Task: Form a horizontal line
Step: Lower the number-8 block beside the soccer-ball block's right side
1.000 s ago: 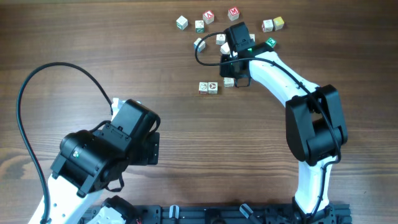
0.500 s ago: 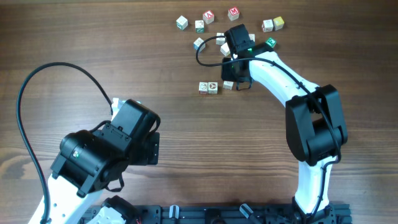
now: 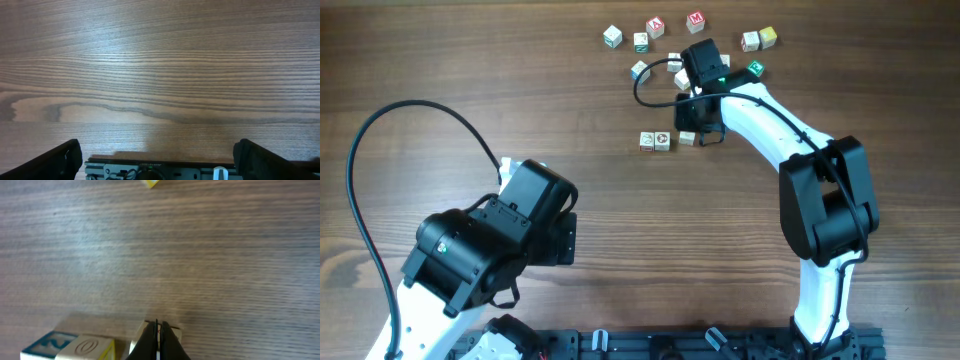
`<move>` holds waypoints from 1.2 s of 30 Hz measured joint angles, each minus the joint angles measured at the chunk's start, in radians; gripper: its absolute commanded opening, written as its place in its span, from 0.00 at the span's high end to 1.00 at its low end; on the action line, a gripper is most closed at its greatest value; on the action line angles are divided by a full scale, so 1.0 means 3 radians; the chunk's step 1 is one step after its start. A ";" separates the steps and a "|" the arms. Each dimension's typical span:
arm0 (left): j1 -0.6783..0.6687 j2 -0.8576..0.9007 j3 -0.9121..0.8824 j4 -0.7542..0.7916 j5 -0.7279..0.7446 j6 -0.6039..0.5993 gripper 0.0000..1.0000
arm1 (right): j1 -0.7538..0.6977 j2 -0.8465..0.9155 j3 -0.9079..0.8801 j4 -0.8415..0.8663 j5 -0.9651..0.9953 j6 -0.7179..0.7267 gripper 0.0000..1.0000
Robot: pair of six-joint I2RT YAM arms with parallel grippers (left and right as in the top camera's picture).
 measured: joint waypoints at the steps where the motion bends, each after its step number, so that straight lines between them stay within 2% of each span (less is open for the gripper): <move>1: 0.0000 0.0000 0.0000 0.0000 0.0000 0.0000 0.00 | 0.0000 0.0000 0.0000 -0.0015 -0.0019 -0.0004 0.95; 19: 0.0000 0.0000 0.0000 0.0000 0.0000 0.0000 0.00 | 0.0000 0.0000 0.0000 -0.0027 -0.0001 -0.0034 0.95; 28: 0.0000 0.0000 0.0000 0.0001 0.0000 0.0000 0.00 | -0.0142 0.0000 0.0000 -0.0320 0.0454 0.0514 0.95; 32: 0.0000 0.0000 0.0000 0.0001 0.0000 0.0000 0.00 | -0.0226 0.0000 0.0000 -0.0559 0.0394 0.0571 0.95; 36: 0.0000 0.0000 0.0000 0.0001 0.0000 0.0000 0.00 | -0.0210 0.0000 0.0000 -0.0601 0.0088 0.0388 0.95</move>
